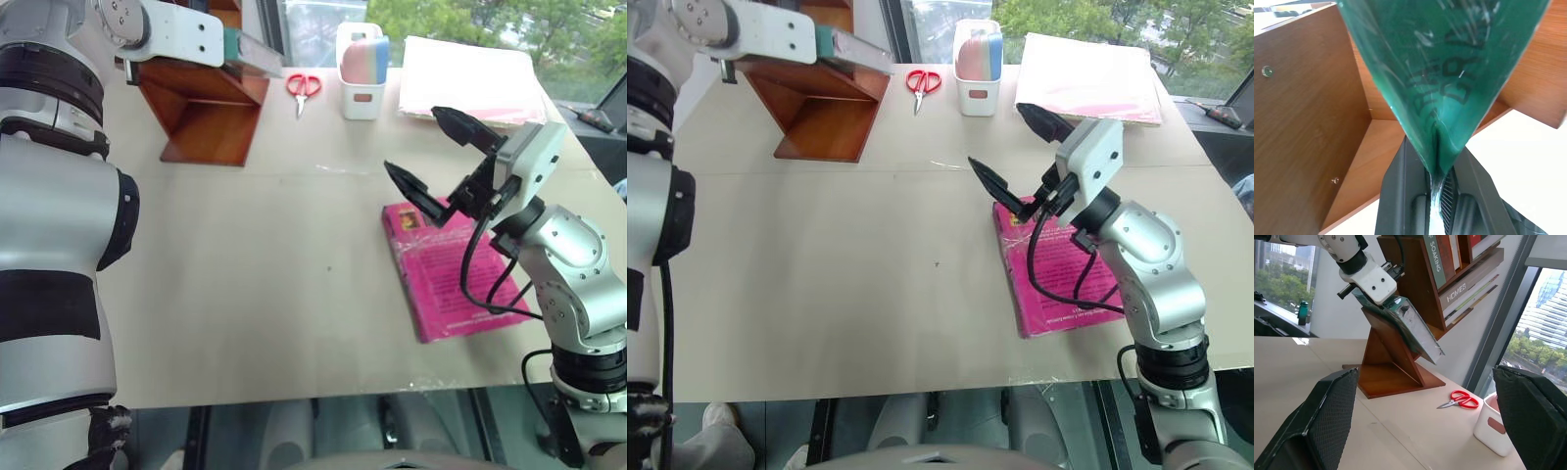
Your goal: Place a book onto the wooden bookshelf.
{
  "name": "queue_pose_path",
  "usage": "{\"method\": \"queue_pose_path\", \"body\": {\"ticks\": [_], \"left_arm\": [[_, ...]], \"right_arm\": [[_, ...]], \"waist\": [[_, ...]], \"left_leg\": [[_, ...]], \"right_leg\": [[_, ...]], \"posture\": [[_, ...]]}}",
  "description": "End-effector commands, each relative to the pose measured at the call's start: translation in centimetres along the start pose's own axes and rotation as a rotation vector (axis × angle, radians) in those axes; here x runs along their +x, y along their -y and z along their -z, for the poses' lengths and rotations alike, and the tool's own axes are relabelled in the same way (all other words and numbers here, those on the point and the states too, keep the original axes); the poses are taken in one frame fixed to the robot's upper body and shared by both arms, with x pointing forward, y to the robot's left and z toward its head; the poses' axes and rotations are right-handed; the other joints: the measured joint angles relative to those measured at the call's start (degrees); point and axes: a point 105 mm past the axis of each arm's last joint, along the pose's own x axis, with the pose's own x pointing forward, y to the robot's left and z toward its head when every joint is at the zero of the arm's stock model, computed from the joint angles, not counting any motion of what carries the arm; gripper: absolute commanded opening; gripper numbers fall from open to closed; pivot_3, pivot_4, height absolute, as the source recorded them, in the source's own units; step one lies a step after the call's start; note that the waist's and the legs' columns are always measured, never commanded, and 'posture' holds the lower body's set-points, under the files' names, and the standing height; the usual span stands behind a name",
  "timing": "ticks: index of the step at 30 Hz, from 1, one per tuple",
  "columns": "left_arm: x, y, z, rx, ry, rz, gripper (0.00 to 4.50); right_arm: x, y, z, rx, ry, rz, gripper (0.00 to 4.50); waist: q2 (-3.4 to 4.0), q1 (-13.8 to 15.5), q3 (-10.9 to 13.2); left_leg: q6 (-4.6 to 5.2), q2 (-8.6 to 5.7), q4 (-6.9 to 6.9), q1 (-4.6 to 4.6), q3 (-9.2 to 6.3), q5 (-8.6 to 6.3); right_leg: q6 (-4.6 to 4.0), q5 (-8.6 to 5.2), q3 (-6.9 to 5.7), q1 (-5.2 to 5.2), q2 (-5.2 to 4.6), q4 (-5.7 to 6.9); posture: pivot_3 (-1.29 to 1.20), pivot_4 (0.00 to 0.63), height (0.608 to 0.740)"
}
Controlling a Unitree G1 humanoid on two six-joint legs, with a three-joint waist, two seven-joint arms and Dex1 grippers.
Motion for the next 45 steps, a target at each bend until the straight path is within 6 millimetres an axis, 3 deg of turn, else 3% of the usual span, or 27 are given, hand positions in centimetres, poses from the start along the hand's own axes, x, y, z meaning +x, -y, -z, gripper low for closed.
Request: {"method": "queue_pose_path", "body": {"ticks": [1,6,14,18,20,28,31,37,40,44,45], "left_arm": [[-0.9,-0.7,1.4,-0.035,-0.024,-0.033,2.03],[-1.1,-1.2,1.7,-0.054,-0.010,-0.074,4.46],[-2.7,-1.1,4.2,-0.094,0.045,-0.113,4.46],[-3.7,-0.7,3.9,-0.188,0.211,-0.126,4.46],[-4.4,-0.5,2.5,-0.312,0.401,-0.111,4.46],[-7.4,2.4,-1.6,-0.476,0.850,-0.074,4.46],[-8.4,5.4,-4.1,-0.653,0.998,0.029,4.46],[-7.6,11.9,-8.5,-0.859,1.030,0.166,4.46],[-6.8,14.4,-10.6,-1.033,1.065,0.212,3.76],[-5.0,17.7,-11.9,-1.289,0.998,0.190,1.95],[-5.1,18.9,-12.1,-1.283,0.990,0.216,1.95]], "right_arm": [[0.2,-0.1,-1.2,-0.017,0.053,-0.014,4.50],[0.2,-0.4,-1.1,-0.007,0.057,-0.034,4.50],[0.1,-0.1,-0.9,-0.027,0.047,-0.063,4.50],[0.4,0.2,-0.7,-0.024,0.044,-0.085,4.50],[0.5,0.4,-0.6,-0.022,0.039,-0.097,4.50],[0.5,1.0,-0.1,-0.032,0.015,-0.116,4.50],[0.7,1.3,-0.1,-0.022,0.011,-0.104,4.50],[0.4,1.3,-0.2,0.001,-0.004,-0.095,4.50],[-0.8,1.0,0.6,0.031,-0.052,-0.113,4.50],[-4.7,1.0,3.5,0.063,-0.236,-0.111,4.50],[-6.0,1.0,4.4,0.111,-0.302,-0.119,4.50]], "waist": [[0.00,0.0,0.0],[0.00,0.0,0.0],[0.00,-0.1,0.0],[0.00,-0.1,0.0],[0.01,0.1,0.0],[0.07,-0.2,0.0],[0.07,-0.4,0.0],[0.09,-0.1,-0.1],[0.06,0.3,-0.1],[-0.01,0.5,-0.1],[0.00,0.3,-0.1]], "left_leg": [[0.00,0.00,0.01,0.01,0.00,0.00],[0.00,0.00,0.07,0.03,-0.01,0.01],[0.00,0.00,0.10,0.03,-0.01,0.01],[-0.01,0.01,0.12,0.03,-0.01,0.01],[-0.02,0.02,0.17,0.04,-0.01,0.02],[-0.04,0.12,0.53,0.07,-0.04,0.04],[-0.04,0.17,0.66,0.09,-0.07,0.03],[-0.03,0.19,1.04,0.31,-0.10,0.05],[-0.03,0.19,1.15,0.50,-0.10,0.08],[0.02,0.13,1.14,1.06,-0.06,0.04],[0.02,0.14,1.14,1.05,-0.07,0.04]], "right_leg": [[0.00,0.00,0.01,0.00,0.00,0.04],[0.00,0.00,0.01,-0.04,0.01,0.20],[0.00,0.00,0.01,-0.05,0.01,0.23],[-0.01,0.00,0.01,-0.04,0.00,0.24],[-0.01,0.00,0.01,-0.04,0.00,0.29],[-0.02,0.02,-0.03,0.05,0.02,0.55],[-0.02,0.02,-0.03,0.05,0.06,0.73],[-0.03,0.02,0.02,0.18,0.13,1.27],[-0.02,0.02,0.01,0.45,0.12,1.26],[-0.01,0.01,0.02,1.14,0.03,1.00],[-0.01,0.01,0.02,1.11,0.05,1.01]], "posture": [[0.00,0.150,0.740],[0.00,0.150,0.740],[0.00,0.150,0.740],[0.00,0.150,0.740],[0.00,0.150,0.740],[0.00,0.150,0.740],[0.00,0.150,0.740],[0.00,0.150,0.740],[0.00,0.150,0.740],[0.00,0.150,0.740],[0.00,0.150,0.740]]}}
